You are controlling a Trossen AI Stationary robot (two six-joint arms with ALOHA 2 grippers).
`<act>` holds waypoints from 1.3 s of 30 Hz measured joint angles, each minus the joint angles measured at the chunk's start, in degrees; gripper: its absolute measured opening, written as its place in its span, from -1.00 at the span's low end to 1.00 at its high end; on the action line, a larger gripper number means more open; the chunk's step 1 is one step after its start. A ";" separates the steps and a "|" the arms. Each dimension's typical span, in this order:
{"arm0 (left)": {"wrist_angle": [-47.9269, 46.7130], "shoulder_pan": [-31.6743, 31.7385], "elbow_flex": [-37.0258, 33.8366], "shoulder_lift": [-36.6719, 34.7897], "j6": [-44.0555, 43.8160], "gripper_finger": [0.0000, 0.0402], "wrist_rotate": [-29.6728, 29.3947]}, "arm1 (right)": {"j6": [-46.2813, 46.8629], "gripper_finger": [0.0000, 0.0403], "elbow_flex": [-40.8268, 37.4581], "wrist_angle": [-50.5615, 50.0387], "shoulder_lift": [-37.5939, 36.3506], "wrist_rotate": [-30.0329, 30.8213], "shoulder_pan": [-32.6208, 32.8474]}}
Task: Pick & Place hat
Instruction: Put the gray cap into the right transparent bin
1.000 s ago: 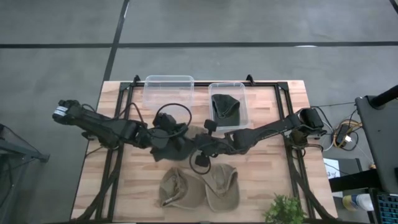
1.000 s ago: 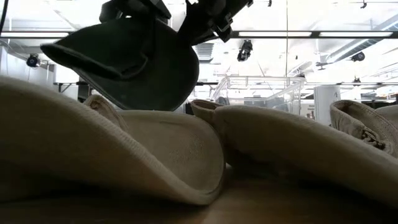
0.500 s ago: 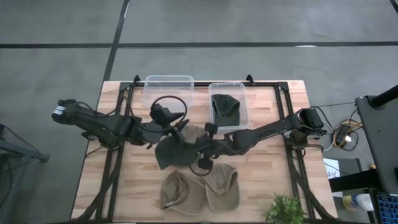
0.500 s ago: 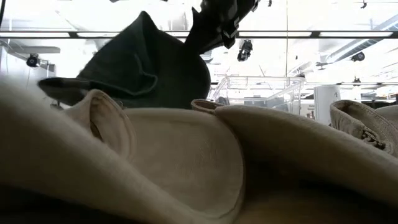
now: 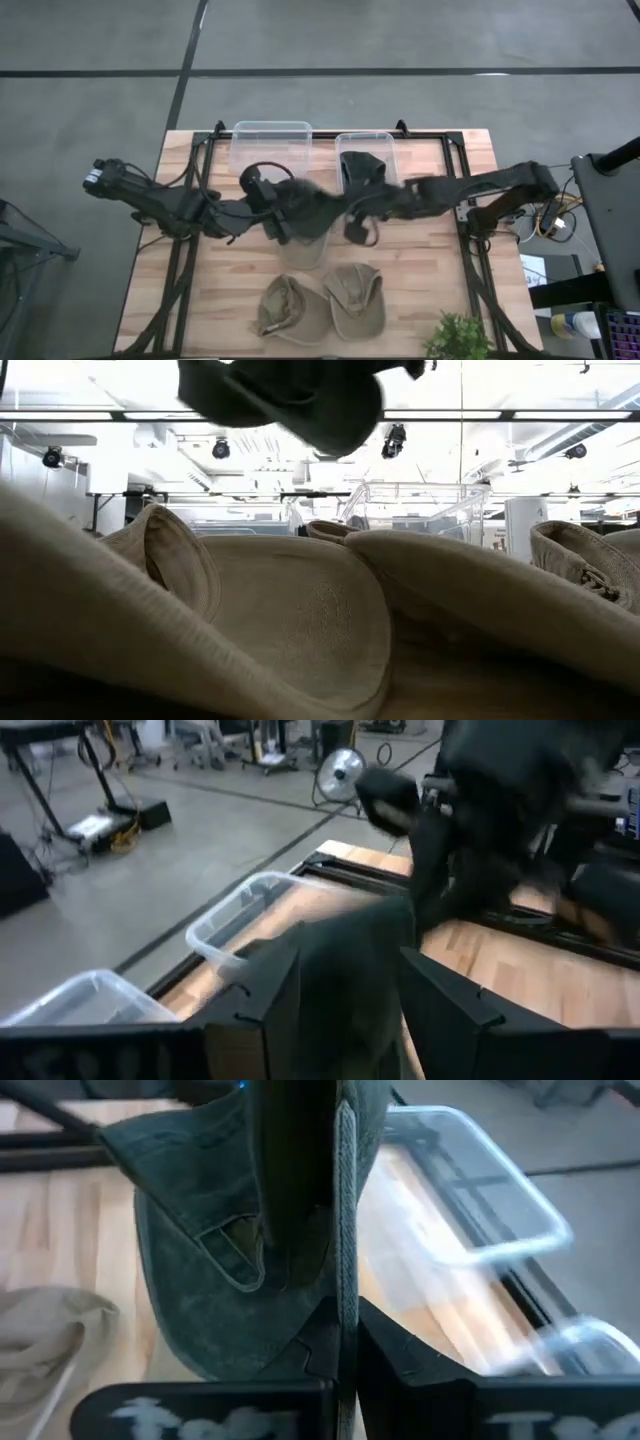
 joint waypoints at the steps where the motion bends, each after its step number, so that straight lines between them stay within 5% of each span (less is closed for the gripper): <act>1: 1.81 -0.19 -0.78 0.00 1.25 -0.20 -0.19 | 0.86 -0.95 -0.40 -1.21 -1.93 0.35 -0.42; 8: 12.13 -1.20 -5.45 -0.02 7.16 -0.20 -0.59 | 7.63 -0.95 -5.31 -6.31 -13.96 11.84 -2.12; 17: 15.28 -1.85 -9.36 -0.02 4.88 -0.20 -0.66 | 16.86 -0.94 -13.47 -6.12 -25.05 11.95 -10.82; 28: 16.62 -2.55 -13.03 -0.02 -2.01 -0.20 -1.38 | 30.66 -0.94 -25.72 -3.89 -28.49 0.86 -22.16; 39: 16.61 -3.36 -13.68 -0.04 -2.05 -0.20 -1.53 | 37.16 -0.94 -27.70 -1.39 -24.75 -8.03 -25.39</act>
